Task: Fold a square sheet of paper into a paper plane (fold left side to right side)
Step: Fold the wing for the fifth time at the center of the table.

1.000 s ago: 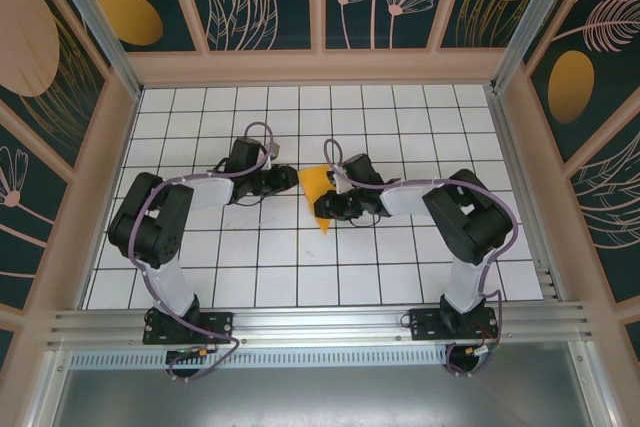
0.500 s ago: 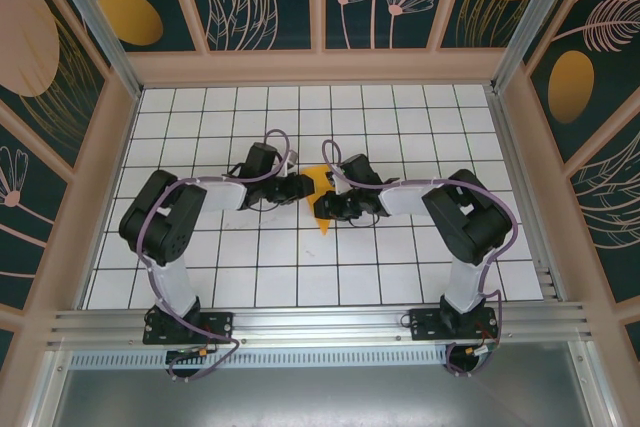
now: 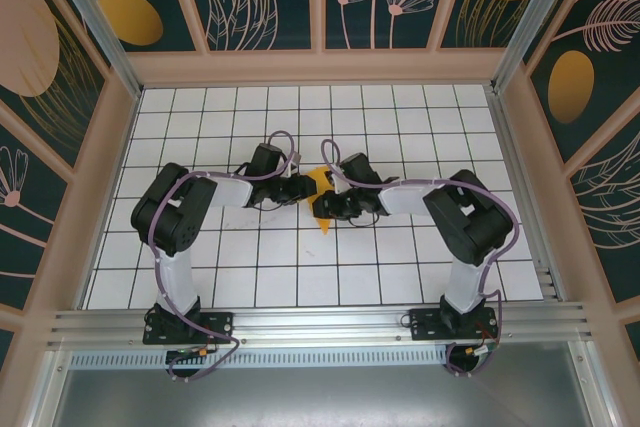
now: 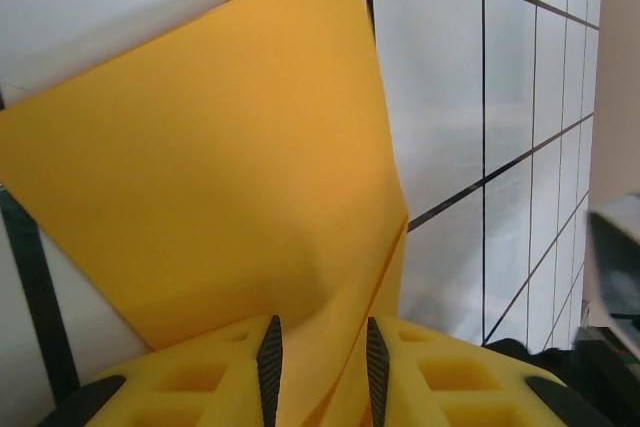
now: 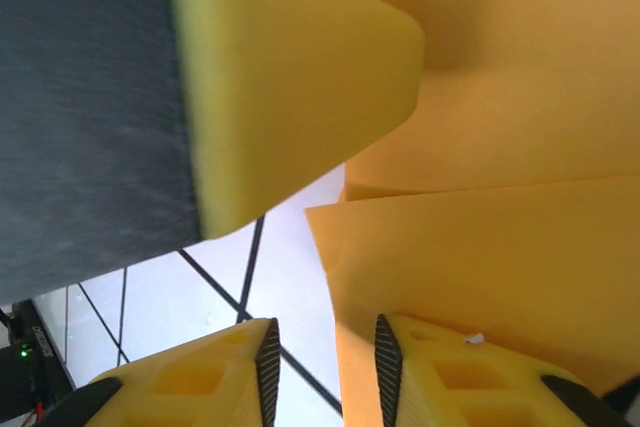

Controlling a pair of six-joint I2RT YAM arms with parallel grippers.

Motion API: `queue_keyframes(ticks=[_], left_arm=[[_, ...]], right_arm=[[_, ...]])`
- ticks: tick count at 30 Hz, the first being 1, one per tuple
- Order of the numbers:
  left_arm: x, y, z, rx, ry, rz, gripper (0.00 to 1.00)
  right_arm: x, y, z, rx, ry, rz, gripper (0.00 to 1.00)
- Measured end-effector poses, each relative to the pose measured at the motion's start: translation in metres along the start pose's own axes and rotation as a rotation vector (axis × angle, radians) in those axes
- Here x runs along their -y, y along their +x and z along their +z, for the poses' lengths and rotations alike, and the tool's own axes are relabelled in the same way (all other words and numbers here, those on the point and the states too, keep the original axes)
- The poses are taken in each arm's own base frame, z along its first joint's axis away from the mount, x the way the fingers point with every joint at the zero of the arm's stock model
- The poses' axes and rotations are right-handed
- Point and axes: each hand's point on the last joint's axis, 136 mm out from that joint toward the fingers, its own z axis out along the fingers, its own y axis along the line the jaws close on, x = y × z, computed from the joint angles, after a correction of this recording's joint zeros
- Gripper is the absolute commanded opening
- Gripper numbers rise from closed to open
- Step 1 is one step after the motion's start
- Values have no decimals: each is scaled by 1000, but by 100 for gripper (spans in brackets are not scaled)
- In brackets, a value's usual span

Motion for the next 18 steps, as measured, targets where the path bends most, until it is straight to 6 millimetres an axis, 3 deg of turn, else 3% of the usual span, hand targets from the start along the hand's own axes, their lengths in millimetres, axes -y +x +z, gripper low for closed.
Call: queue_keyframes(ticks=[5, 9, 18], left_arm=[[0, 0, 0, 1, -1, 0, 32], [0, 0, 0, 1, -1, 0, 31], [0, 0, 0, 1, -2, 0, 30]], right_arm=[[-6, -29, -39, 116, -20, -9, 50], [13, -44, -58, 175, 2, 41, 50], [40, -31, -43, 122, 35, 137, 48]])
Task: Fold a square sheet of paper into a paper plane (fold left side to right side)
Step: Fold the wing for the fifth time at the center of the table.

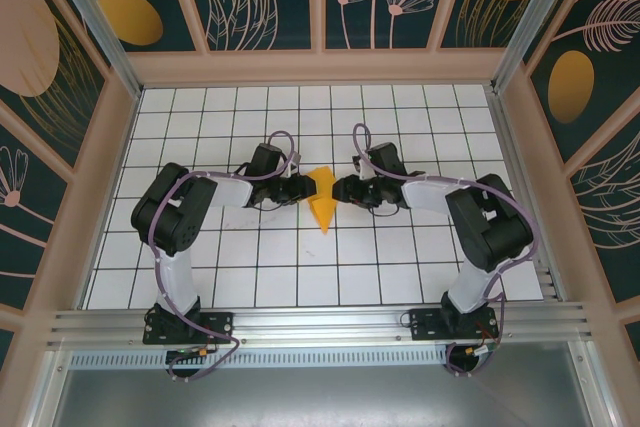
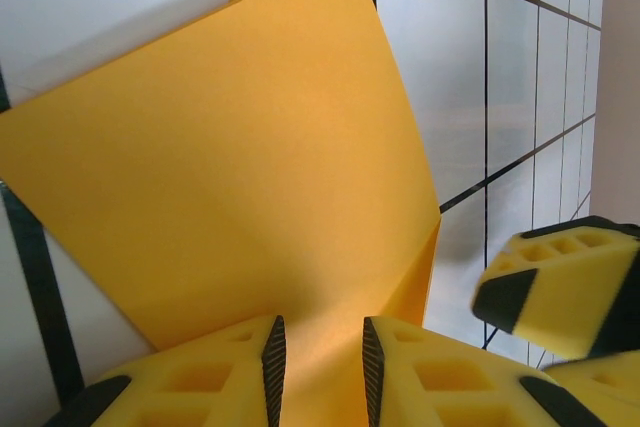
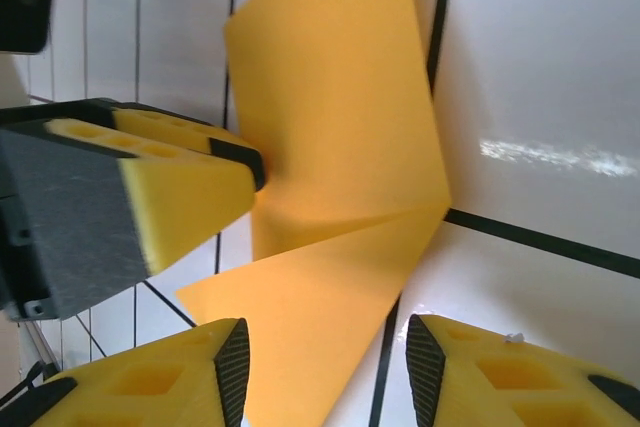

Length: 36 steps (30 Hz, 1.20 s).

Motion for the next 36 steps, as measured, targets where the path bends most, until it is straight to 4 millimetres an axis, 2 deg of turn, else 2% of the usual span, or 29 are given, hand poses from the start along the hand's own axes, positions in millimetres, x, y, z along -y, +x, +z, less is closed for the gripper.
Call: queue_keyframes(ticks=[5, 13, 20, 22, 25, 30, 36], left_arm=[[0, 0, 0, 0, 0, 0, 30], [0, 0, 0, 0, 0, 0, 30], [0, 0, 0, 0, 0, 0, 31], [0, 0, 0, 1, -3, 1, 33], [1, -1, -3, 5, -16, 12, 38], [6, -5, -19, 37, -70, 46, 41], [34, -12, -45, 79, -54, 101, 41]], right_arm=[[11, 8, 10, -33, 15, 42, 48], [6, 5, 17, -40, -11, 68, 45], [0, 2, 28, -50, -22, 70, 29], [-1, 3, 30, -50, -25, 68, 23], [-2, 5, 31, -56, -25, 71, 18], [-1, 5, 31, -53, -19, 71, 17], [0, 5, 31, -53, -13, 73, 17]])
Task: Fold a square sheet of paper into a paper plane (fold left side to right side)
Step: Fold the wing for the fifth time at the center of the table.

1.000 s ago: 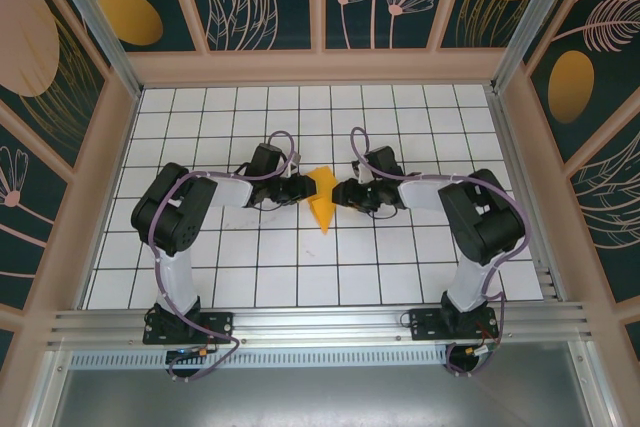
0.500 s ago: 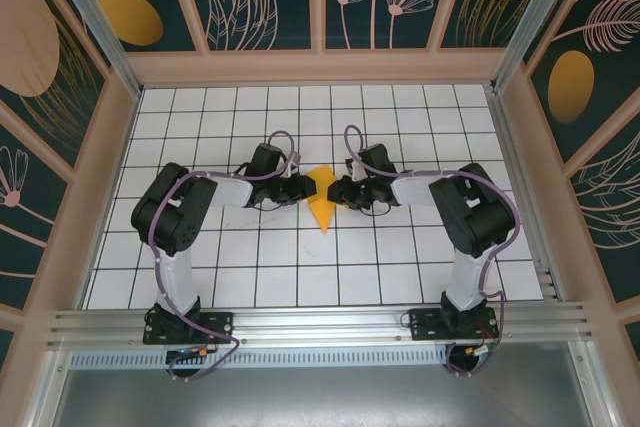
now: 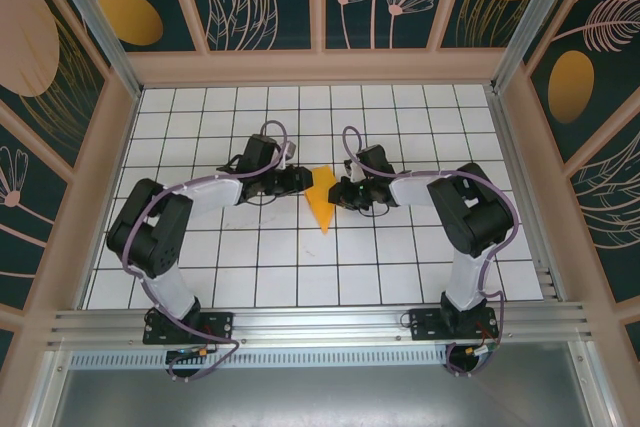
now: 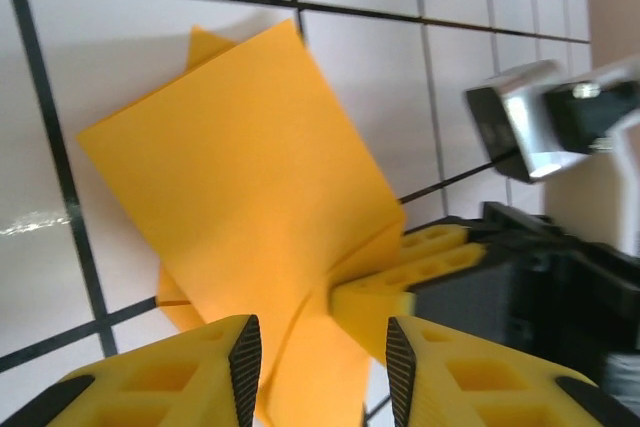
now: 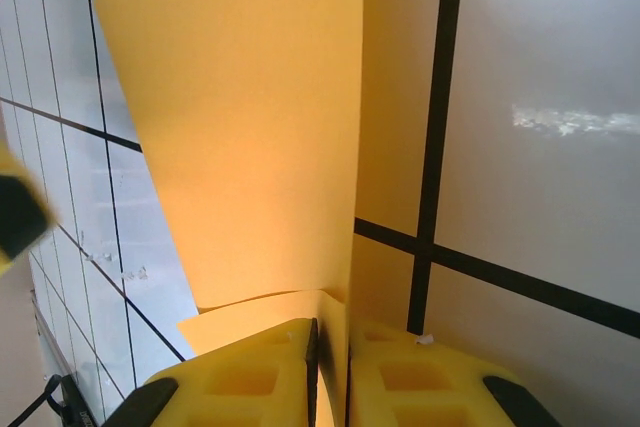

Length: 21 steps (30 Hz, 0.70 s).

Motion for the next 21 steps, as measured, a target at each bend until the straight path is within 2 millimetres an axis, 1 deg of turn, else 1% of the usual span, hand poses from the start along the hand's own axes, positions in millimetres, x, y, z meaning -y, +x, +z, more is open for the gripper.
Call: queue_keyframes(ticks=[3, 5, 6, 9, 11, 15, 21], left_arm=[[17, 1, -6, 2, 40, 21, 38], [27, 12, -4, -20, 76, 29, 37], [28, 17, -2, -33, 86, 25, 36], [26, 37, 6, -84, 98, 4, 35], [23, 44, 13, -108, 103, -15, 35], [17, 50, 22, -135, 104, -40, 34], [9, 53, 27, -141, 86, -49, 33]], right_arm=[[1, 1, 0, -2, 5, 3, 17], [2, 1, 0, -1, 10, 4, 17], [2, 1, 0, -1, 12, 5, 17], [4, 1, 0, 0, 19, 7, 17], [4, 1, 0, 0, 20, 7, 17], [4, 1, 0, 2, 23, 7, 17], [5, 1, 0, 1, 23, 8, 18]])
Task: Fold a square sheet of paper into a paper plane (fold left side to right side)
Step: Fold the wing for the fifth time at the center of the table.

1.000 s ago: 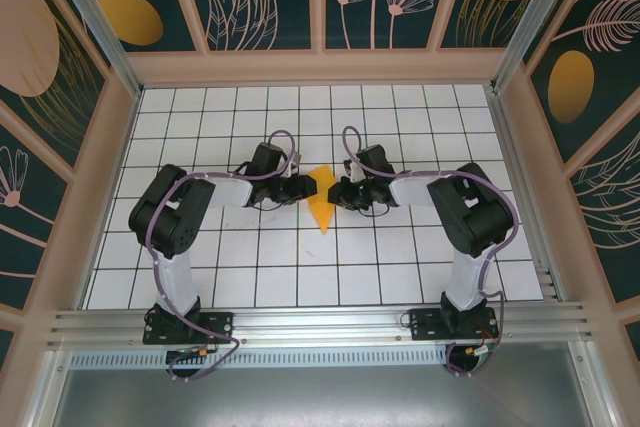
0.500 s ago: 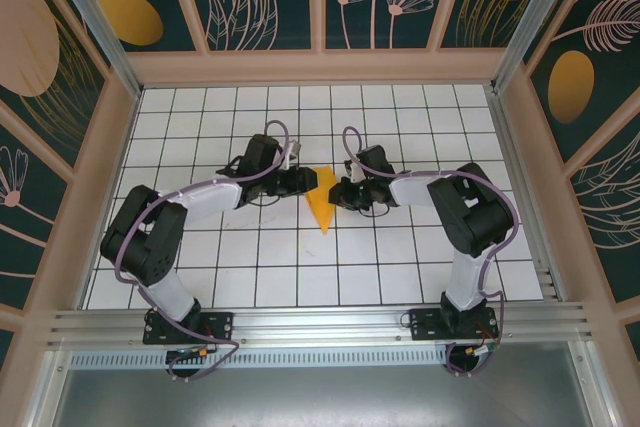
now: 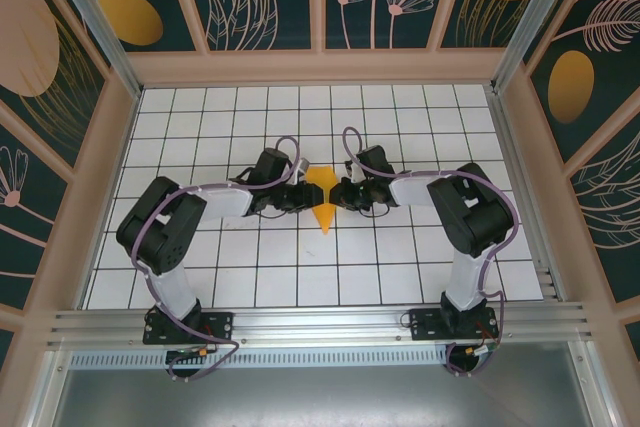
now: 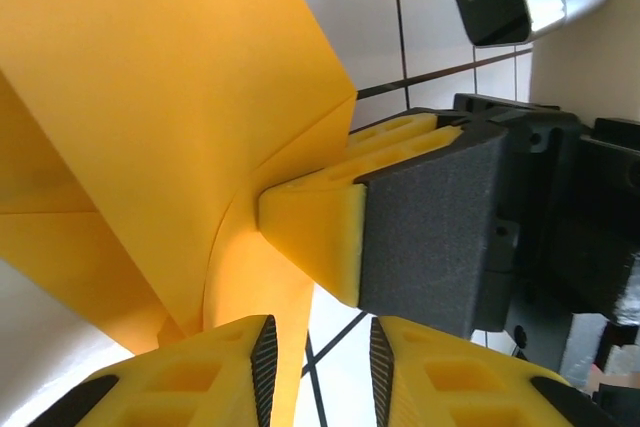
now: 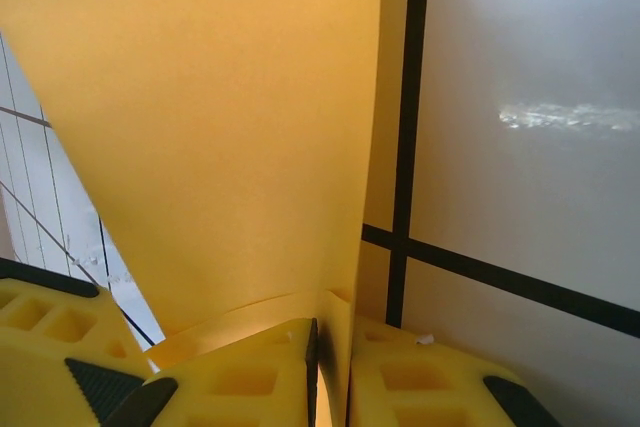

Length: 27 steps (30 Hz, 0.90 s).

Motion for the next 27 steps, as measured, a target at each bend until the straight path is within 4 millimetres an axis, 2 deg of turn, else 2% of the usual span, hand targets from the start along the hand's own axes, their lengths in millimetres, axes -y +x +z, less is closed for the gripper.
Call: queue_keyframes(ticks=[9, 19, 27], left_arm=[[-30, 7, 11, -16, -88, -36, 29], [-31, 6, 12, -17, -91, -38, 27], [-31, 6, 13, -20, -93, -40, 26]], right_arm=[[-1, 0, -1, -1, 0, -7, 24], [-19, -2, -15, 13, -37, -36, 26], [-18, 0, -15, 3, -38, -32, 25]])
